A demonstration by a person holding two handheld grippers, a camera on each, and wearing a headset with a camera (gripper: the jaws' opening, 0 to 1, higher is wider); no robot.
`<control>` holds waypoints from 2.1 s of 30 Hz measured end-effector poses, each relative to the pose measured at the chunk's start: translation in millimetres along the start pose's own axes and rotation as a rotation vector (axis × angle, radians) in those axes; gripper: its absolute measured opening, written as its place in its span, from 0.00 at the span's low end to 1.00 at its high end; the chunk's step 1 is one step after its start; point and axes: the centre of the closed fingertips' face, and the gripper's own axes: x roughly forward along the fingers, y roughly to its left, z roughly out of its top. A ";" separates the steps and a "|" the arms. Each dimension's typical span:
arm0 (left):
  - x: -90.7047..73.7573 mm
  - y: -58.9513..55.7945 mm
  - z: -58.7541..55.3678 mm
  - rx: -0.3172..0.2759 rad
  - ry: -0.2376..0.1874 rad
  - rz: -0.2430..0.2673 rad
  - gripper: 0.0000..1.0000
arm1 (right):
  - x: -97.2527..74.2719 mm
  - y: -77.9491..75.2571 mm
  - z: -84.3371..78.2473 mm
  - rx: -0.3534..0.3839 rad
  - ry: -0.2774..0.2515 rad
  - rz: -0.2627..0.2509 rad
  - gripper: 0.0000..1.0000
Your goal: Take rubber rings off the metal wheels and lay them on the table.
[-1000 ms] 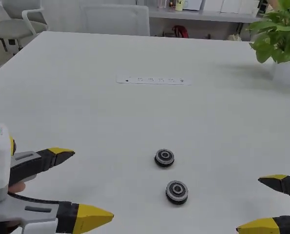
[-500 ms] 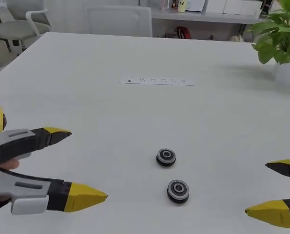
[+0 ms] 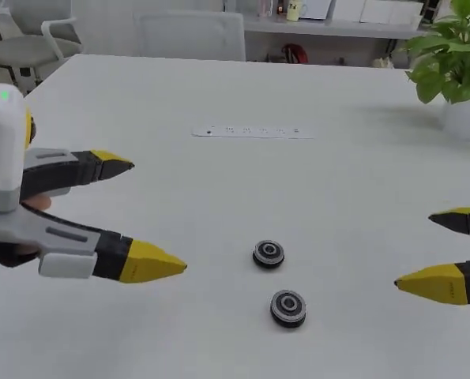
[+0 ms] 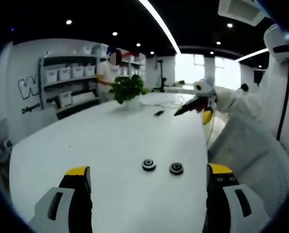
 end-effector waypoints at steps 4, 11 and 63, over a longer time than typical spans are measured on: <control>6.6 2.4 13.7 0.012 -0.029 -0.011 1.00 | 6.8 -1.0 18.1 -0.012 -0.029 0.014 0.92; 14.2 8.4 31.6 0.044 -0.043 -0.022 1.00 | 22.8 -1.1 49.7 -0.031 -0.080 0.044 0.91; 115.2 -64.5 -27.2 0.084 -0.047 -0.211 0.75 | 89.5 45.0 -47.5 -0.122 0.115 0.281 0.46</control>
